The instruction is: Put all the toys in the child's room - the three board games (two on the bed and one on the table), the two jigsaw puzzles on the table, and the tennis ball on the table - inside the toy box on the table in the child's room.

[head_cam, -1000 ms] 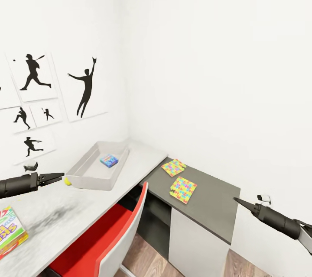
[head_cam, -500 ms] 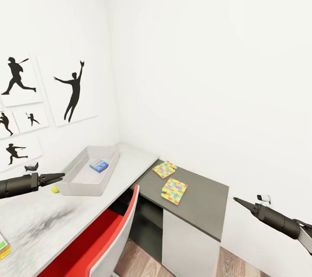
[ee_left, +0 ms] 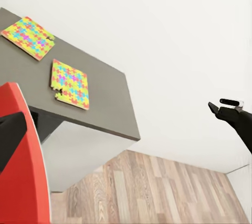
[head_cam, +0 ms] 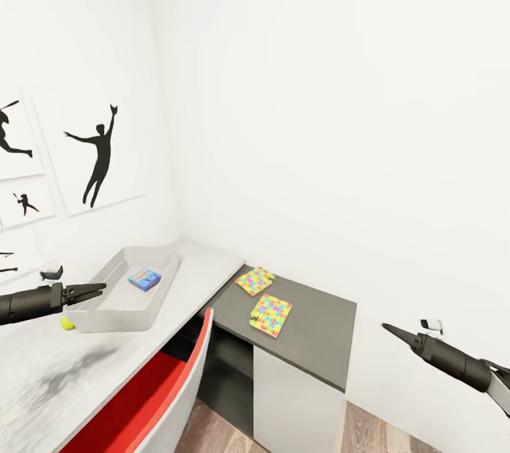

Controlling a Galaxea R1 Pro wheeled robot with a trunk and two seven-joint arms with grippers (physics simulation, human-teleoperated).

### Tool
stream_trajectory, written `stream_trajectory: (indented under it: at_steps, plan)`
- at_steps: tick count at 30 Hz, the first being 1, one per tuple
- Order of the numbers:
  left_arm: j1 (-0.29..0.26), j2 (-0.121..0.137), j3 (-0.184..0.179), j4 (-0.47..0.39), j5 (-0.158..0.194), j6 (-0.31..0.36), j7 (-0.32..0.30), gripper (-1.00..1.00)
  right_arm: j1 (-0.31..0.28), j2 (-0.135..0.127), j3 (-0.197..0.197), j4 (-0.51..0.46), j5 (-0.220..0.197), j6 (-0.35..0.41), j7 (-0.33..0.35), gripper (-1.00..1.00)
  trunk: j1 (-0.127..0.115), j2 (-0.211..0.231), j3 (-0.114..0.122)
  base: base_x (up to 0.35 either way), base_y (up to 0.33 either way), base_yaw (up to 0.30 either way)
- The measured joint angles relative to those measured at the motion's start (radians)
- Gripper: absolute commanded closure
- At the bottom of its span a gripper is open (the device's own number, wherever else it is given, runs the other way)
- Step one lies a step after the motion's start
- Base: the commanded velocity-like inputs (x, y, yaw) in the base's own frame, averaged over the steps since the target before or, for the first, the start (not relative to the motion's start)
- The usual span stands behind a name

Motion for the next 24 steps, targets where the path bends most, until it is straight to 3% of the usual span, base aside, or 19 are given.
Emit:
stream_trajectory:
  at_steps: [11,24]
  plan:
    - [0.0,-0.002,0.0,0.0,-0.002,0.0,0.0,-1.0,0.0,-0.001,0.0,0.002,-0.002,-0.001,-0.002,-1.0,0.0,0.0,0.015,-0.059,0.036,-0.195]
    - [0.0,-0.004,0.001,0.0,0.001,0.0,0.0,-1.0,0.0,-0.002,-0.001,0.005,-0.033,0.001,-0.002,-1.0,0.0,0.0,0.025,-0.089,0.069,-0.156]
